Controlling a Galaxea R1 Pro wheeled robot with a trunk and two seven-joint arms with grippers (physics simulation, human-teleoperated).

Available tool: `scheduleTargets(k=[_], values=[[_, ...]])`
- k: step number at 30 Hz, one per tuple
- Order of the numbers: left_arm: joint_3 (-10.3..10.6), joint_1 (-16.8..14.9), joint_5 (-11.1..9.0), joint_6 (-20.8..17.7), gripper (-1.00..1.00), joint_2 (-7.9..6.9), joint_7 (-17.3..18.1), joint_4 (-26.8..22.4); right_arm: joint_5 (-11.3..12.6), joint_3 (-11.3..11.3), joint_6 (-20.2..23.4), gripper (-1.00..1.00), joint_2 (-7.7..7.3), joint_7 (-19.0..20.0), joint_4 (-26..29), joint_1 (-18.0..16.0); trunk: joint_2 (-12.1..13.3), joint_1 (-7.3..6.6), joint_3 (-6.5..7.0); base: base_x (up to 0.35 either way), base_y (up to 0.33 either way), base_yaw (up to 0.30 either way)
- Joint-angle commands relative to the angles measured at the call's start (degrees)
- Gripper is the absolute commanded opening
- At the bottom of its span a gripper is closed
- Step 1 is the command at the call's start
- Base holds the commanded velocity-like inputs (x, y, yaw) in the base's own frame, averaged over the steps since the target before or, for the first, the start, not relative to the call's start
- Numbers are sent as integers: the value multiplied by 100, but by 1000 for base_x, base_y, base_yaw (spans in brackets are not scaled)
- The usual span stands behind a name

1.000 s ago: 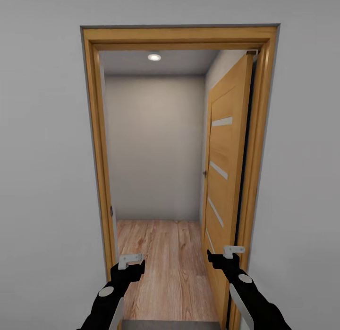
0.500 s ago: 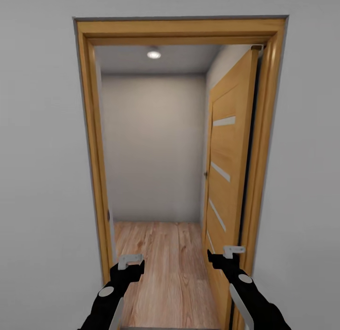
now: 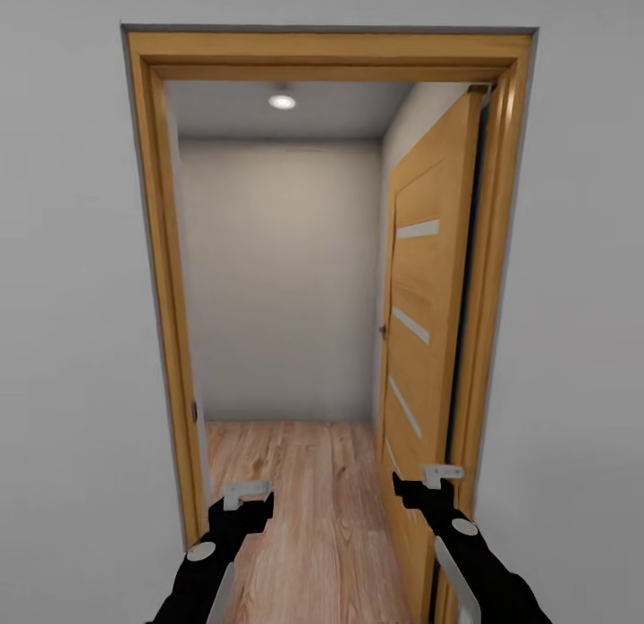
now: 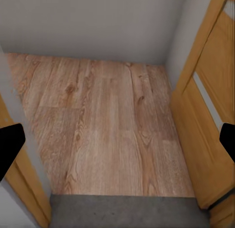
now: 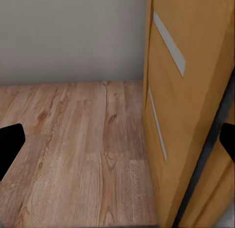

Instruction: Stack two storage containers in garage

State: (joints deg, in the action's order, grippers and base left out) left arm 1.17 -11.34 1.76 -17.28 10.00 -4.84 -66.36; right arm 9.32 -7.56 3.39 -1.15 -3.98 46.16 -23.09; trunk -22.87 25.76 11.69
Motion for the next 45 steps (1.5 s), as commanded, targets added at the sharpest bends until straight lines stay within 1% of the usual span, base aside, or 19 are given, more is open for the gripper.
scheduleTargets(k=[1, 10, 24, 45], values=[[6, 0, 17, -33, 100, 0, -26, -9, 60, -35, 23, 100, -8, -42, 7, -2, -5, 2, -3, 1, 0, -234], [6, 0, 18, -36, 100, 0, -26, -9, 60, -35, 22, 100, -8, -42, 7, -2, -5, 2, -3, 0, 0, -219], [6, 0, 19, -38, 100, 0, -26, -9, 55, -35, 28, 100, -8, -42, 6, -2, -5, 2, -10, 0, 0, -19], [6, 0, 19, -39, 100, 0, -33, -9, 52, -35, 26, 100, -8, -42, -37, -2, -5, 2, -198, 0, 0, 0]])
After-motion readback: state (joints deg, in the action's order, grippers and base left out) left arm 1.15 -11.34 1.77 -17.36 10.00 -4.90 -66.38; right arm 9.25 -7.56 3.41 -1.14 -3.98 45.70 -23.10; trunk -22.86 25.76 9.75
